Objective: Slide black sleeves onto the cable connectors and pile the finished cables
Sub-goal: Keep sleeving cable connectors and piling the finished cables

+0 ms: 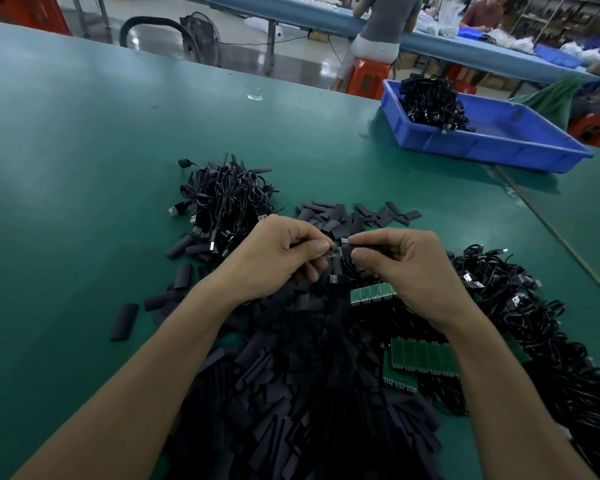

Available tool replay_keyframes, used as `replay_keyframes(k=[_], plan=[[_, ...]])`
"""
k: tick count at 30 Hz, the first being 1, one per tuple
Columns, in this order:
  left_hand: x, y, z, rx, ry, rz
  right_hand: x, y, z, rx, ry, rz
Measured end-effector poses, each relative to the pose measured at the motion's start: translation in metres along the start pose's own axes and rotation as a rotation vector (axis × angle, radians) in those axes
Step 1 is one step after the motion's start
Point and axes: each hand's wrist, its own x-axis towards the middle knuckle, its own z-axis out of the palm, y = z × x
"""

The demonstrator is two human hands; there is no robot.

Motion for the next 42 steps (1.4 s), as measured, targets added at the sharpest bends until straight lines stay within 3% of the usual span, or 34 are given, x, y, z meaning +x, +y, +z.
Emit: replay_keyframes(k=[4,9,20,38,42], plan=[[0.000,-0.001,0.005,0.008,0.007,0.015,0.000,-0.001,0.004,-0.022,-0.049,-0.014],[0.000,-0.001,0.005,0.012,0.037,0.006,-0.002,0.001,0.011,-0.051,0.033,-0.037],[-0.003,0.003,0.002,0.276,0.053,-0.026,-0.005,0.001,0.013,-0.062,0.110,-0.081],[-0.002,-0.001,0.004,0.166,0.015,-0.012,-0.003,-0.001,0.014,-0.097,0.064,-0.100],[-0.004,0.003,0.005,0.100,0.019,-0.043,-0.005,0.000,0.018,-0.013,0.178,-0.084]])
